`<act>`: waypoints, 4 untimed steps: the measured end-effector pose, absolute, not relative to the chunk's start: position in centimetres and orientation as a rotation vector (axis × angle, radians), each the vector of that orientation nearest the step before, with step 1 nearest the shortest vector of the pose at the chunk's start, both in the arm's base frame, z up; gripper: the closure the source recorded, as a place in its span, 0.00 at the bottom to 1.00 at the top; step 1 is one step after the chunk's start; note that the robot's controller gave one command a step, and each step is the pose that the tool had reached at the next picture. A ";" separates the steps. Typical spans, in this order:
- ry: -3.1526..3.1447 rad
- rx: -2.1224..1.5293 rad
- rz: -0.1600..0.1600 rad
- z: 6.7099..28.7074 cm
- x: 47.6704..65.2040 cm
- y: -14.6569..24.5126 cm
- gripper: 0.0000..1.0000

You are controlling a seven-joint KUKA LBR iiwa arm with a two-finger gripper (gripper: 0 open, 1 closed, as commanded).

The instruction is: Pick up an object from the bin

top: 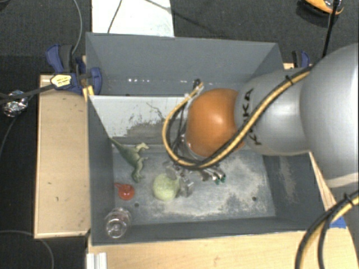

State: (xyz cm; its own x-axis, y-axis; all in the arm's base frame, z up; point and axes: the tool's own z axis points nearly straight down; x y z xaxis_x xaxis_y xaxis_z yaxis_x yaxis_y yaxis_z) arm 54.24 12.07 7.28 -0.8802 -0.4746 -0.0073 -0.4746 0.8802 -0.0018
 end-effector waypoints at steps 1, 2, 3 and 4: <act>3.040 -0.764 0.000 7.3 54.2 12.1 1.00; 3.029 -0.807 0.003 7.2 54.9 12.0 1.00; 3.007 -0.880 0.003 7.3 57.1 12.0 1.00; 3.001 -0.887 0.005 7.3 58.2 11.6 1.00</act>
Offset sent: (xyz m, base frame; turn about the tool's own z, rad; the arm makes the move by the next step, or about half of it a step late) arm 0.0212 -0.0057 -0.0025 -0.0721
